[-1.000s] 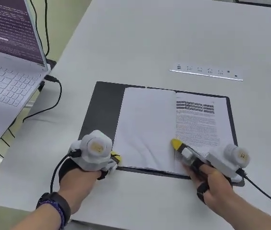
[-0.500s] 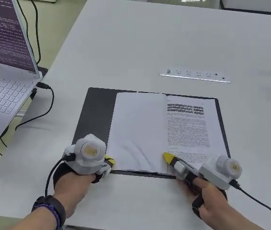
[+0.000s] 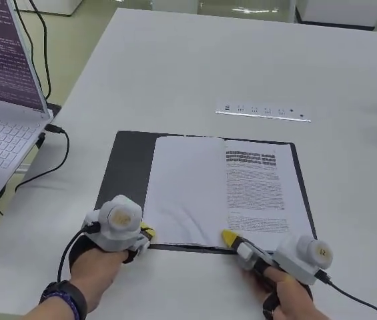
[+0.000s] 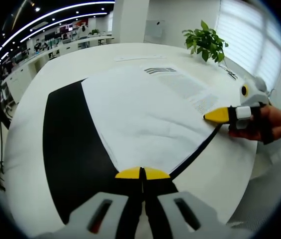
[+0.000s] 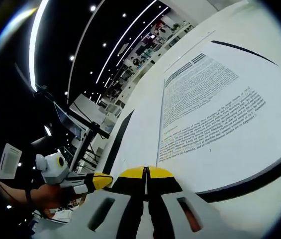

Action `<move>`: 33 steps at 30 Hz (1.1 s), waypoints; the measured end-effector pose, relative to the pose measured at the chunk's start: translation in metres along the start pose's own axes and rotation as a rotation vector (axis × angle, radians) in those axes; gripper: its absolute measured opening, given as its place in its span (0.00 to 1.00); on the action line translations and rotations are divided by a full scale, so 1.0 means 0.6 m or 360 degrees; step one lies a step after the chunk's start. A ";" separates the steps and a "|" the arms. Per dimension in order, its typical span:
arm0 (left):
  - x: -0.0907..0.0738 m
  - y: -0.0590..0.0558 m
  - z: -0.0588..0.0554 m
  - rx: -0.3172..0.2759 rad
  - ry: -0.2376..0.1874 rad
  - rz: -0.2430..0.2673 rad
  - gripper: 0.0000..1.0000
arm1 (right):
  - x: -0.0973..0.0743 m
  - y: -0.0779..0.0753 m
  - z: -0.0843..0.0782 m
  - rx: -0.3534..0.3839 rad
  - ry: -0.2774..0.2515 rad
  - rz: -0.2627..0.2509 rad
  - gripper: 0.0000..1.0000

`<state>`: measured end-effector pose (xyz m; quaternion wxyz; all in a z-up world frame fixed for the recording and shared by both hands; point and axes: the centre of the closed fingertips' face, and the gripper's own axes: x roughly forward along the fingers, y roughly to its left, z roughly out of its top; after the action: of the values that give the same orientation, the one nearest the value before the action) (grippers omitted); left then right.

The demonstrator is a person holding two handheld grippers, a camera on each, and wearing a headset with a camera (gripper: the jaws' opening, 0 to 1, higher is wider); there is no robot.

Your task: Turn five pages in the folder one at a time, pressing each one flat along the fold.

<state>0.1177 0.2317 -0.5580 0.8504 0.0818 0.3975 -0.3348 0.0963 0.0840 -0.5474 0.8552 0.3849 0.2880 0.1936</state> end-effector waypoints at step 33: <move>-0.048 -0.030 0.046 -0.0162 -0.0092 0.0077 0.21 | -0.070 0.013 0.063 -0.0001 -0.0028 -0.0056 0.17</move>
<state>0.1104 0.2213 -0.5163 0.8724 0.0383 0.3873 -0.2958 0.0880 0.0452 -0.5066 0.8611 0.3813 0.2871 0.1752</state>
